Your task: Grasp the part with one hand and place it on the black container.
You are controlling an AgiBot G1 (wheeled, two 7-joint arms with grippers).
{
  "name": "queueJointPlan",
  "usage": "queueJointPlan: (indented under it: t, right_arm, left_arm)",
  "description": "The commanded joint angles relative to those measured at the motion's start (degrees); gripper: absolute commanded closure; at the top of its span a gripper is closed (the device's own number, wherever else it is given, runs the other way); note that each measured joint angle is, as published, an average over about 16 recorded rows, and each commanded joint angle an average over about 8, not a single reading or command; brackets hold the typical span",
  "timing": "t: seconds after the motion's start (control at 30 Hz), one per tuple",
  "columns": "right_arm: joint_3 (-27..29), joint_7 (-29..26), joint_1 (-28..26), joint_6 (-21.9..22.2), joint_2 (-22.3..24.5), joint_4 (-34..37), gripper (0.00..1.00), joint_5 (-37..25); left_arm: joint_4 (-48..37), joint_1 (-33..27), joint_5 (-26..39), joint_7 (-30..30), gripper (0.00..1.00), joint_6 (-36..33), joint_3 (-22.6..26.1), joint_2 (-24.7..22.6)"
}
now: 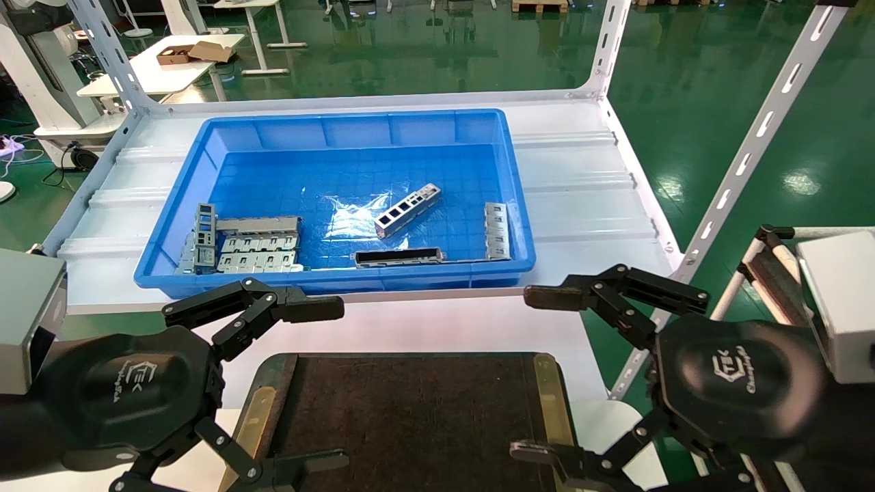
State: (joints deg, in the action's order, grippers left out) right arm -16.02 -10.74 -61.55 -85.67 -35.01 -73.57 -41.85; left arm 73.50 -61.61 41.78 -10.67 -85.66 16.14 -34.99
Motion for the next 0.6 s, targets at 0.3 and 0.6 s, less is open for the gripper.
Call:
queueJointPlan:
  t: [0.3, 0.6]
  right_arm:
    - [0.0, 0.0, 0.0, 0.0, 0.0, 0.0, 0.0, 0.0]
    - [0.0, 0.0, 0.0, 0.0, 0.0, 0.0, 0.0, 0.0]
  left_arm:
    - [0.0, 0.0, 0.0, 0.0, 0.0, 0.0, 0.0, 0.0]
    - [0.0, 0.0, 0.0, 0.0, 0.0, 0.0, 0.0, 0.0]
